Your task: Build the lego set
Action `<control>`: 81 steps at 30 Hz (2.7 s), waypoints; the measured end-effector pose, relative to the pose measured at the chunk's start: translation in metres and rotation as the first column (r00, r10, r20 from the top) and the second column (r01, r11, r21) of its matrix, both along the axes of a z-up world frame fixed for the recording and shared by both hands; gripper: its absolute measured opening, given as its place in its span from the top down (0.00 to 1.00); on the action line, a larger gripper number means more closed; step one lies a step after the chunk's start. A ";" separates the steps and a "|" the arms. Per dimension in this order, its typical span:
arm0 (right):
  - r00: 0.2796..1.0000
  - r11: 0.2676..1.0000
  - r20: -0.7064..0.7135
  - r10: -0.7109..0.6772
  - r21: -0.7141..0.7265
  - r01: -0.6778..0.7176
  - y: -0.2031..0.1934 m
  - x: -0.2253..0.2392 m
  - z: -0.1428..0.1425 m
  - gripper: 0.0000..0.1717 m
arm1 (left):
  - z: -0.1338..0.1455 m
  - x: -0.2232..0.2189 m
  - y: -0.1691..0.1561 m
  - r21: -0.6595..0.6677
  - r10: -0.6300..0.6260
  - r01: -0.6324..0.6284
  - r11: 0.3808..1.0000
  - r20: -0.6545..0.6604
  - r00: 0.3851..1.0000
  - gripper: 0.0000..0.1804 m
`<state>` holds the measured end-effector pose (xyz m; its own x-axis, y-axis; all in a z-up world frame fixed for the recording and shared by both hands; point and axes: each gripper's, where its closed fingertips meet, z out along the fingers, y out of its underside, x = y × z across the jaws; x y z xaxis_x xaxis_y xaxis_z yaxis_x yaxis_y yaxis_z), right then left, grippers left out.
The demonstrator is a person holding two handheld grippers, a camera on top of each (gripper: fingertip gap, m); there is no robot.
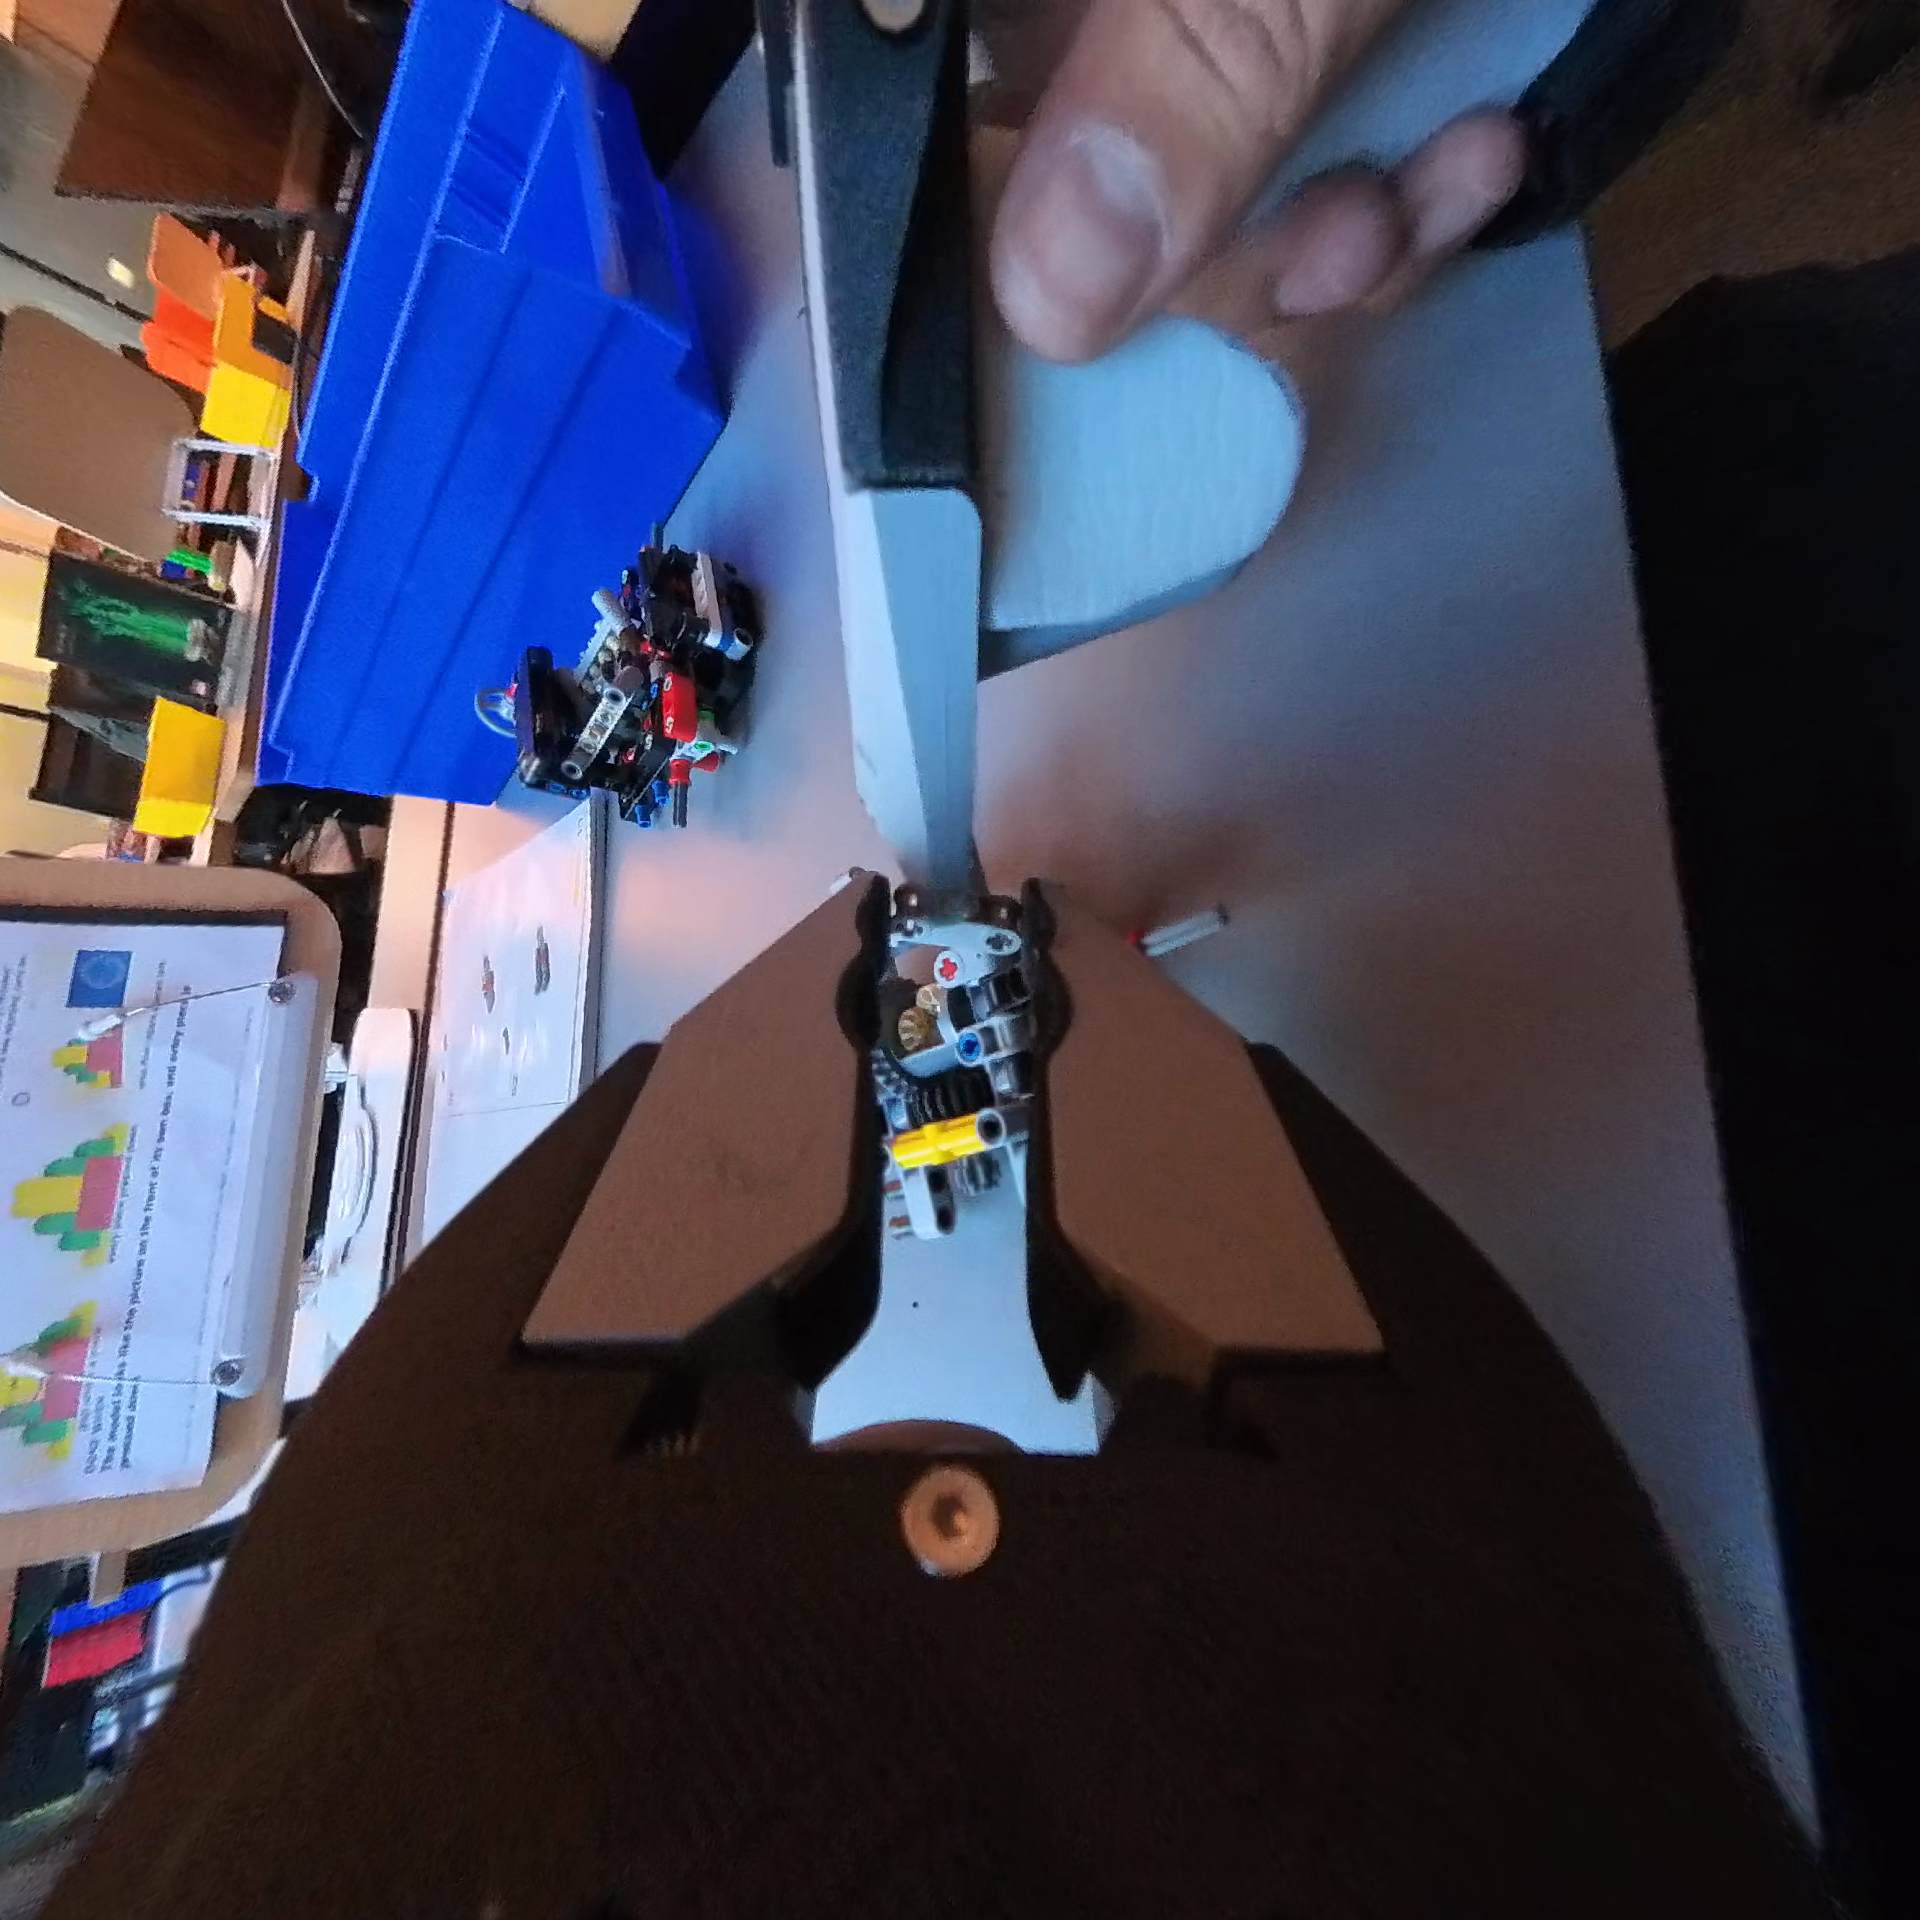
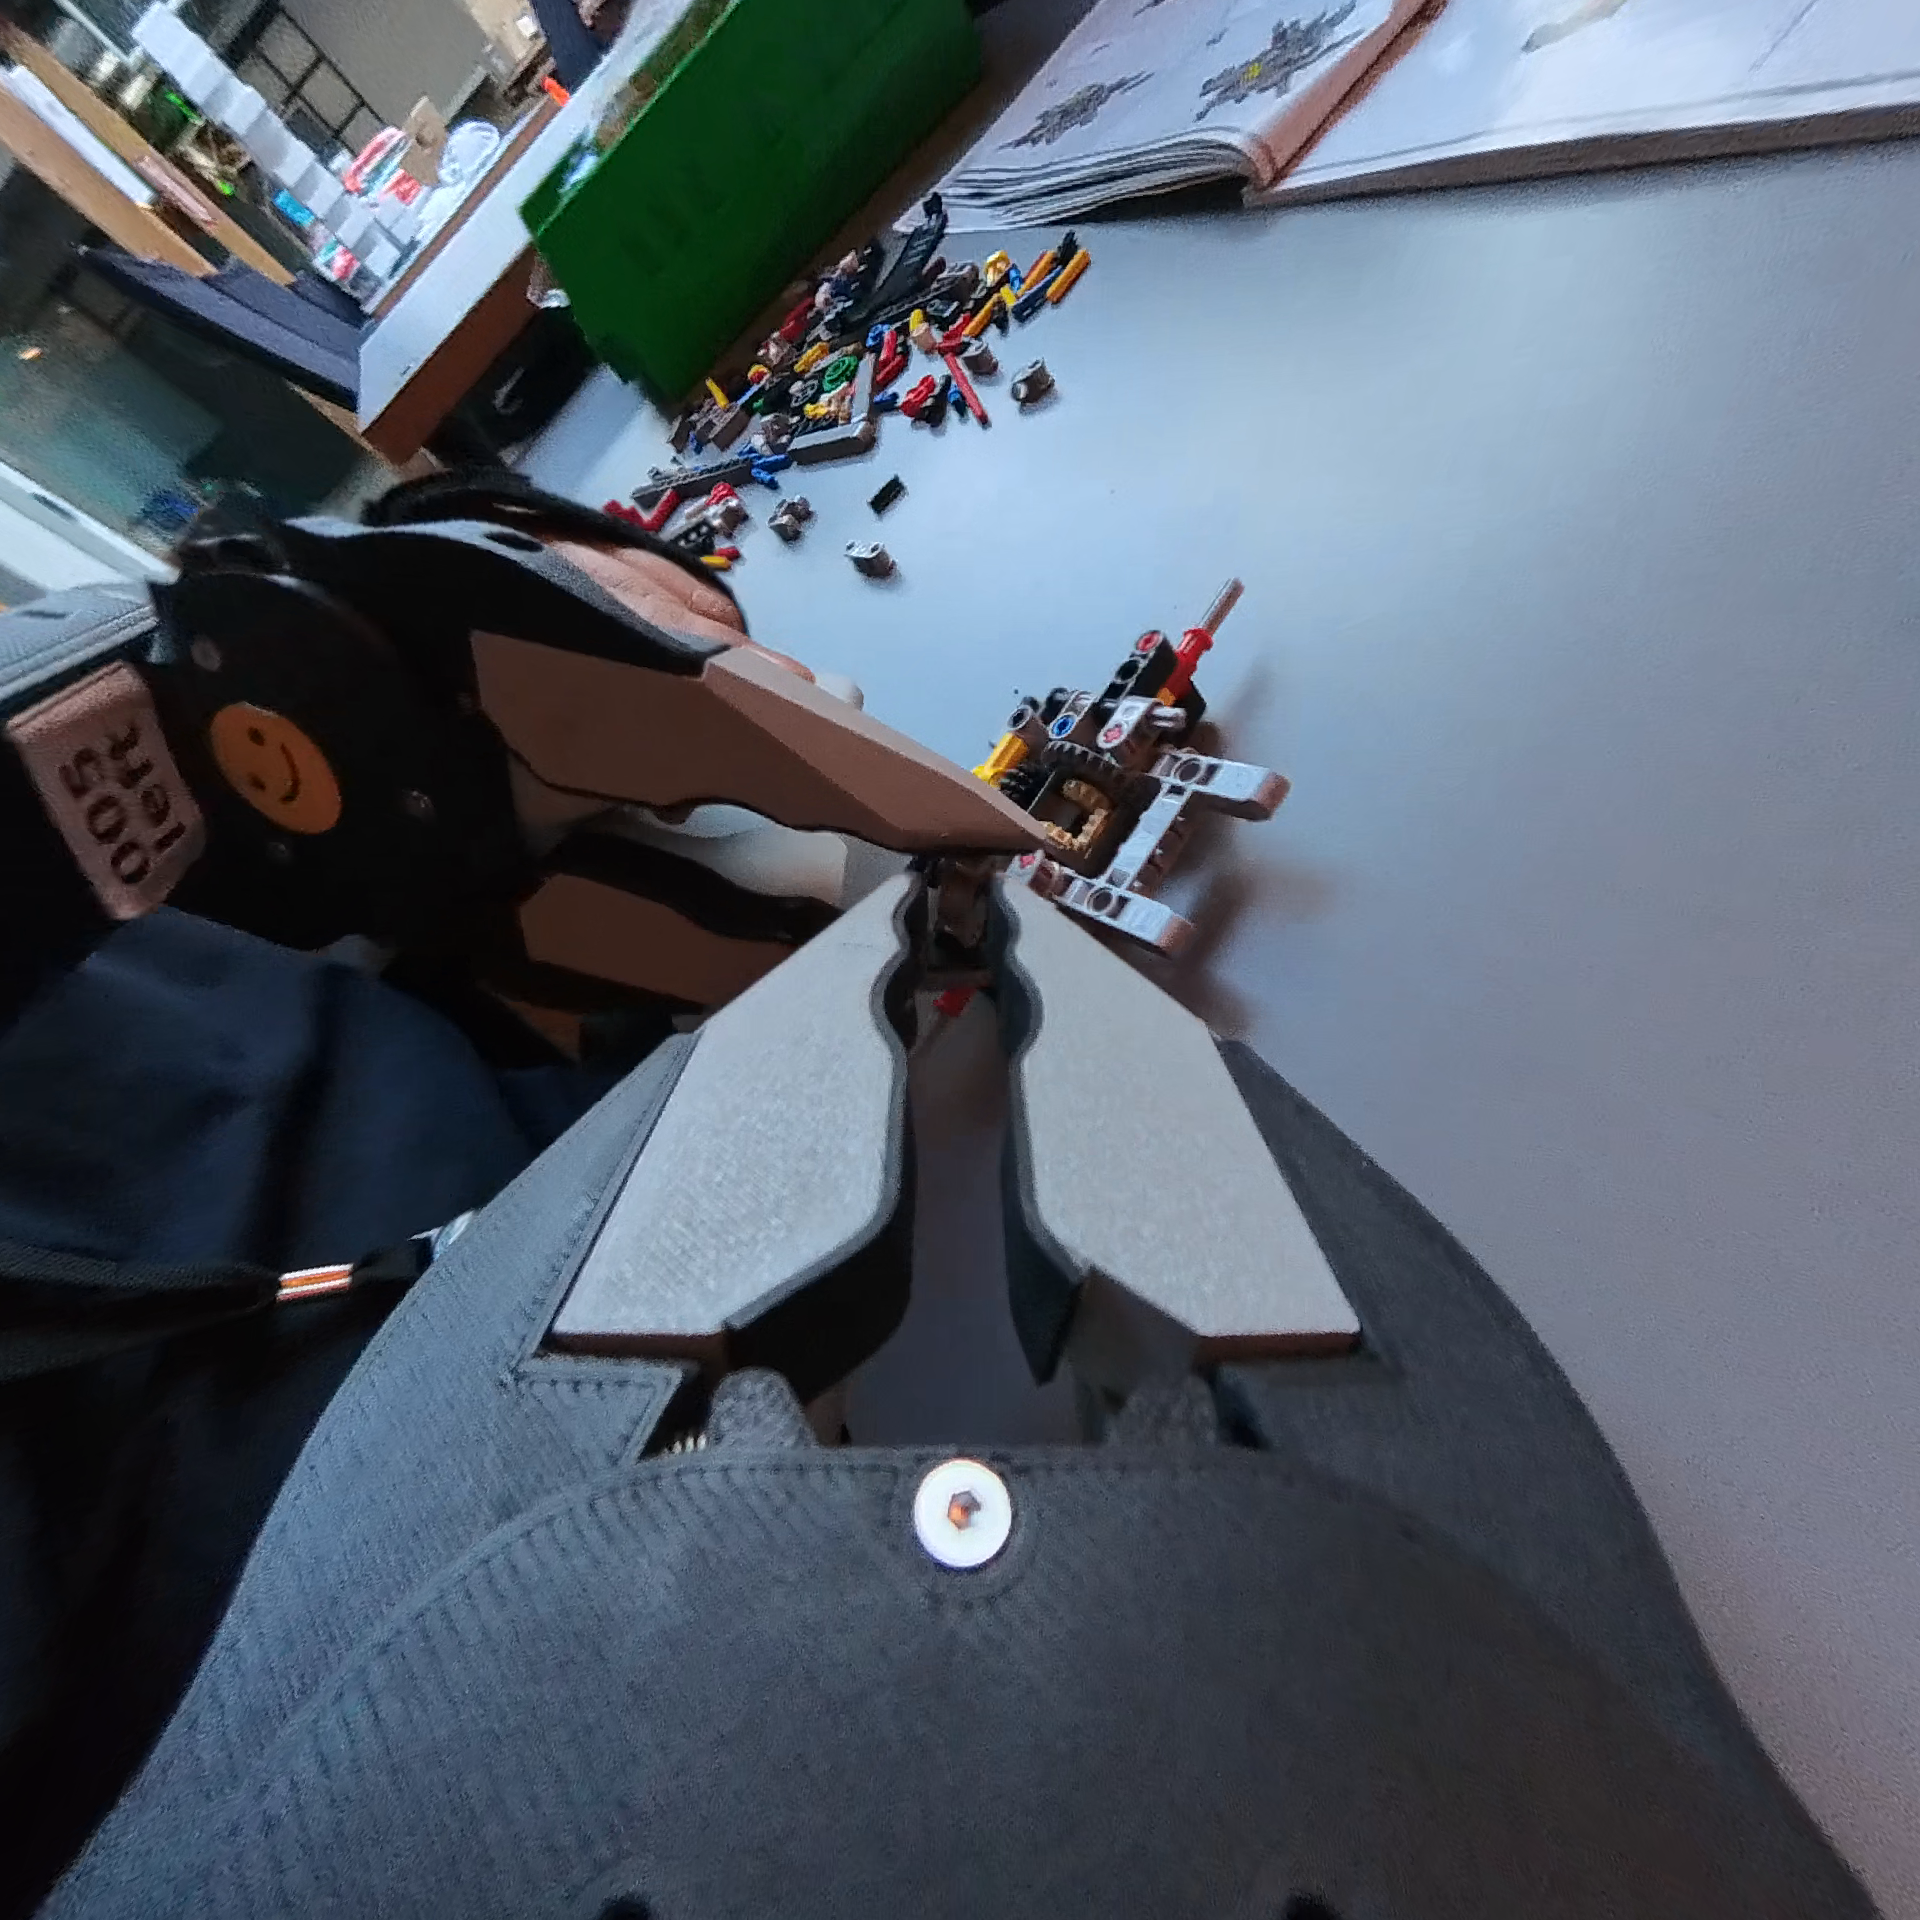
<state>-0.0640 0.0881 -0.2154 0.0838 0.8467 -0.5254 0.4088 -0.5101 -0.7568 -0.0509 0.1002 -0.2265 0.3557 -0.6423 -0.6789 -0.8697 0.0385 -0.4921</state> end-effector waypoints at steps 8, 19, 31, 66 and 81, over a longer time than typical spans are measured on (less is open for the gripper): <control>0.996 0.995 0.032 -0.078 0.064 0.076 0.002 -0.004 -0.001 0.96 | 0.002 -0.002 0.001 -0.009 0.075 -0.075 0.997 -0.014 0.997 0.88; 0.996 0.990 0.043 -0.079 0.118 0.073 0.007 0.007 -0.004 0.98 | 0.000 0.006 -0.016 -0.208 0.003 0.023 0.978 0.123 0.992 0.73; 0.967 0.920 0.214 -0.140 0.390 0.047 0.016 0.009 -0.027 0.97 | -0.018 -0.036 -0.012 -0.405 0.063 0.006 0.914 0.157 0.986 0.67; 0.959 0.907 0.233 -0.161 0.418 0.050 0.020 0.006 -0.030 0.97 | -0.027 -0.042 0.004 -0.523 0.191 -0.056 0.851 0.209 0.959 0.67; 0.949 0.895 0.229 -0.217 0.435 0.100 0.025 0.004 -0.029 0.98 | -0.026 -0.043 0.005 -0.527 0.296 -0.144 0.837 0.215 0.931 0.69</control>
